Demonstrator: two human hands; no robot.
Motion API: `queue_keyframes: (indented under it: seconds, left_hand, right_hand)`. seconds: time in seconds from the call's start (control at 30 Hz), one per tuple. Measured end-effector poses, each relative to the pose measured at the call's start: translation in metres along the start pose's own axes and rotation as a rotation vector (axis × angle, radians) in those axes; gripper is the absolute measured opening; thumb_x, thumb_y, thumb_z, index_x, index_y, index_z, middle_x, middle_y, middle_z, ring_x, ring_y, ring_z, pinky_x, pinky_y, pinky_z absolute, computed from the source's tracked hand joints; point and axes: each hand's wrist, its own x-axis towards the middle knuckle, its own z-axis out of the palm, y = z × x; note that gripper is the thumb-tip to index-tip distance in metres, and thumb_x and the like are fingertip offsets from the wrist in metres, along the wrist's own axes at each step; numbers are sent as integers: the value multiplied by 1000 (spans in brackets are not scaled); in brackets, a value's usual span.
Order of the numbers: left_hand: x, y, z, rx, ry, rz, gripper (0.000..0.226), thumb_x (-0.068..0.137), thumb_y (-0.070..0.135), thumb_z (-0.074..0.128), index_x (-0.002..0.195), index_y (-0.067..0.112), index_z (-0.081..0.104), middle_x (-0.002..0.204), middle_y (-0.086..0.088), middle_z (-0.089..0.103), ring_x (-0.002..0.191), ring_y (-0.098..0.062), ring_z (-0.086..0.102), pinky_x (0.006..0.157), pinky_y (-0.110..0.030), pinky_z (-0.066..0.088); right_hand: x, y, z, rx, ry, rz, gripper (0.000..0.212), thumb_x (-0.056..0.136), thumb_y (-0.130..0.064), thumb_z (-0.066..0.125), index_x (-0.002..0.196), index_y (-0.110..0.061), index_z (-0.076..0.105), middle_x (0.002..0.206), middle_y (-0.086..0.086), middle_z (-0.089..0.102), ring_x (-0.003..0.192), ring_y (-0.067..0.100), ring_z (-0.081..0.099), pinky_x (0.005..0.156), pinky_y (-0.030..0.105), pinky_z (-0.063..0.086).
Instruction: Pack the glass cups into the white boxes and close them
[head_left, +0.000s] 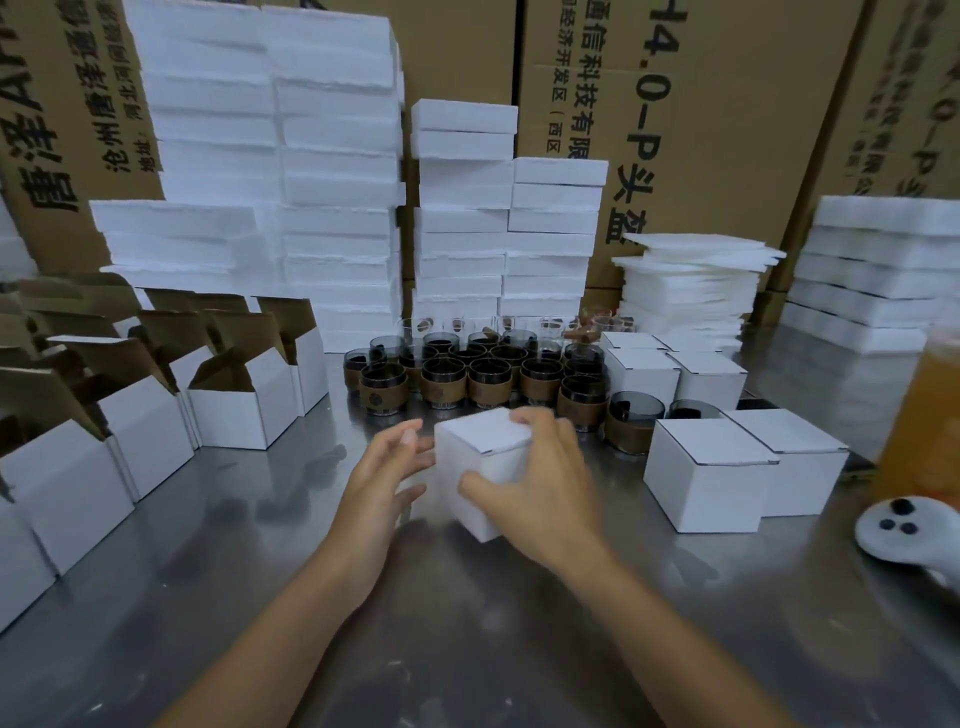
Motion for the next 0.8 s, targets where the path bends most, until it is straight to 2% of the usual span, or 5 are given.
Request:
queue_keyframes:
  seconds: [0.2, 0.3, 0.4, 0.57, 0.8]
  left_hand:
    - [13, -6, -3, -19, 21, -22, 40, 76, 44, 52, 108, 21, 61, 105, -3, 67, 102, -14, 64, 85, -31, 46]
    - [18, -11, -2, 6, 14, -7, 43, 74, 47, 52, 107, 22, 62, 103, -2, 67, 100, -14, 65, 83, -29, 46]
    - [23, -15, -2, 33, 4, 5, 43, 73, 49, 54, 105, 23, 64, 99, 0, 68, 98, -14, 66, 85, -31, 46]
    - [25, -18, -5, 47, -5, 28, 43, 71, 50, 55, 102, 23, 65, 93, 3, 70, 94, -13, 67, 81, -29, 45]
    - [26, -17, -8, 51, -8, 42, 34, 74, 47, 54, 97, 26, 67, 91, 2, 70, 93, -14, 67, 80, -29, 45]
  right_hand:
    - [74, 15, -90, 165, 207, -2, 61, 61, -41, 73, 111, -33, 40, 118, -2, 48, 100, 19, 55, 79, 41, 53]
    - [108, 42, -138, 62, 335, 27, 58, 66, -29, 75, 112, -28, 40, 115, 3, 45, 90, 14, 52, 63, 28, 45]
    - [126, 77, -167, -32, 406, 132, 60, 66, -20, 78, 114, -21, 42, 113, 8, 46, 82, 19, 50, 60, 27, 40]
    - [131, 131, -180, -177, 408, 326, 83, 68, -21, 81, 135, -8, 33, 138, 17, 30, 120, 34, 41, 96, 42, 40]
    - [142, 140, -173, -202, 438, 300, 86, 67, -21, 82, 135, -1, 33, 137, 17, 31, 123, 33, 39, 100, 41, 38]
